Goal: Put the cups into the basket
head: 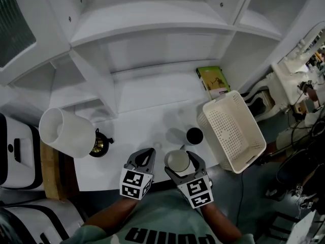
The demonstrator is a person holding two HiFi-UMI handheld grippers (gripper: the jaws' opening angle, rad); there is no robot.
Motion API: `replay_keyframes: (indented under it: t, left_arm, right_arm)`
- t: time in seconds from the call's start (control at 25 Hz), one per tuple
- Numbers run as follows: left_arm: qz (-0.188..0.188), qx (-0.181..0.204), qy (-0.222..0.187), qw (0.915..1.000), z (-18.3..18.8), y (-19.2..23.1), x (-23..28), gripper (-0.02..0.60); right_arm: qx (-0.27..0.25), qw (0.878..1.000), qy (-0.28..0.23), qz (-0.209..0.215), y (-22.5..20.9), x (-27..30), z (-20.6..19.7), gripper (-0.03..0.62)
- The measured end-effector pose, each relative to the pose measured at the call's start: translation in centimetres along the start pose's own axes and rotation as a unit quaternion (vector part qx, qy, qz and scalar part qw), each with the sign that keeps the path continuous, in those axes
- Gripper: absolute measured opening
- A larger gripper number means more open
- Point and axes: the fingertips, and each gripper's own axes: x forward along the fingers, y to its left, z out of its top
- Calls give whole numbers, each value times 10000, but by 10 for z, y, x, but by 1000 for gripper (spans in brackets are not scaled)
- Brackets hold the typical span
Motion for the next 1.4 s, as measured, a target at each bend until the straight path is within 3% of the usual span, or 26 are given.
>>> replay_keyframes:
  t: [0.24,0.6,1.4]
  left_arm:
    - [86,-72,-178,9998,19,-4,-1,6]
    - [137,-28,-366,9992,56,-44,24,6]
    - [64,-64,-376,9993,117,-132,130,6]
  right_arm:
    - [21,9998,-193,-6,-14,-15,16,387]
    - [-104,9989,-427,138,-65,-34,41,387]
    - [63,9983,-583,-64,-219,-64,43,387]
